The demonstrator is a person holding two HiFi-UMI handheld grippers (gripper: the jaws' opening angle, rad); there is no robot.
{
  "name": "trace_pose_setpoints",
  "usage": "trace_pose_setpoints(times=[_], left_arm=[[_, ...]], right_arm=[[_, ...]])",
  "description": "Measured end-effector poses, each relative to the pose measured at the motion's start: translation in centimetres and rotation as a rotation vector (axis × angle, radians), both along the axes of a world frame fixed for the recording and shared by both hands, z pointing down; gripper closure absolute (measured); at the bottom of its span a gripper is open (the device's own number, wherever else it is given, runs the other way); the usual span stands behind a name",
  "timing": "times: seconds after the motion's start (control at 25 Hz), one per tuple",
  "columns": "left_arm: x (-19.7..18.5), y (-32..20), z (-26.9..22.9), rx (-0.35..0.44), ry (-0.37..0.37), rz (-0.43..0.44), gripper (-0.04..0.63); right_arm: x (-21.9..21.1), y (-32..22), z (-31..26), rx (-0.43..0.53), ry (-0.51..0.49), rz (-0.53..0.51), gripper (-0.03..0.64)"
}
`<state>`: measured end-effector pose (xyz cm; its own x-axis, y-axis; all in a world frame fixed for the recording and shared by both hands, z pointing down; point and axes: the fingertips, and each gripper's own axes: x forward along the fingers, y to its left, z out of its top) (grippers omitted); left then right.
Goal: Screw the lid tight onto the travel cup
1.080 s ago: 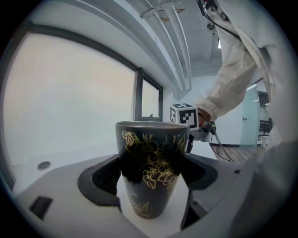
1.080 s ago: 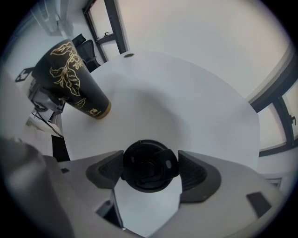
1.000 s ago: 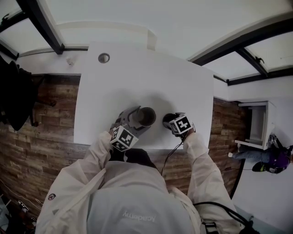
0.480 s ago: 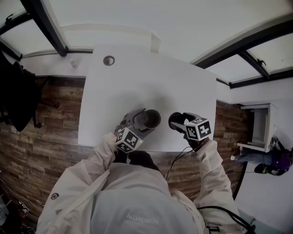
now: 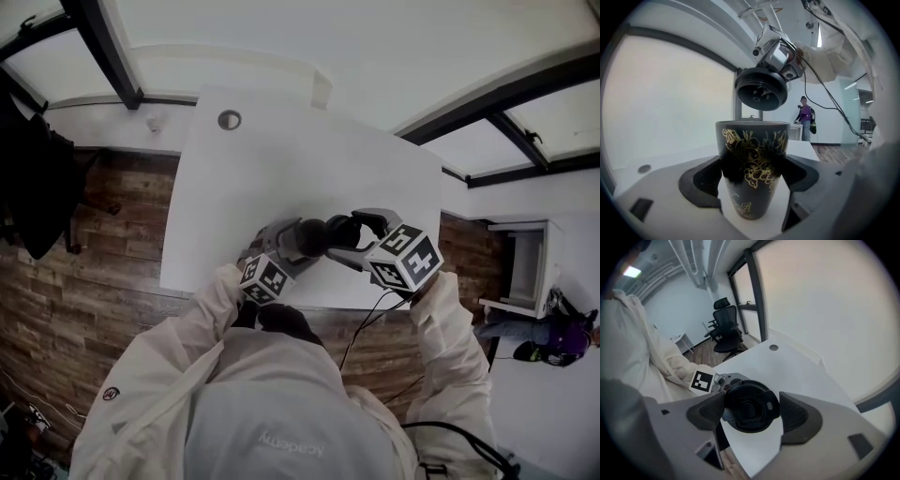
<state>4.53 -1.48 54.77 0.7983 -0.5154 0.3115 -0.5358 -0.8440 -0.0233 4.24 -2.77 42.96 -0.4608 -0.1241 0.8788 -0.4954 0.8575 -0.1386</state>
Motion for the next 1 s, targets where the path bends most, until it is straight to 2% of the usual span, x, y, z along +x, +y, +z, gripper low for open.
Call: trace_pose_setpoints(times=[0.2, 0.36, 0.6, 1.0], left_arm=[[0.1, 0.3, 0.0, -0.006, 0.002, 0.000, 0.195], [0.1, 0.2, 0.0, -0.003, 0.006, 0.000, 0.195], [-0.1, 0.3, 0.0, -0.002, 0.011, -0.005, 0.196], [-0.2, 0.3, 0.0, -0.001, 0.016, -0.014, 0.195]], right_arm=[[-3.1, 1.4, 1.9, -0.010, 0.148, -0.224, 0.234], [-3.9, 1.6, 3.0, -0.012, 0.244, -0.328, 0.234], [-5.0, 2.0, 3.9, -0.021, 0.306, -0.406, 0.235], [-5.1, 2.1, 4.9, -0.020, 0.357, -0.443, 0.235]])
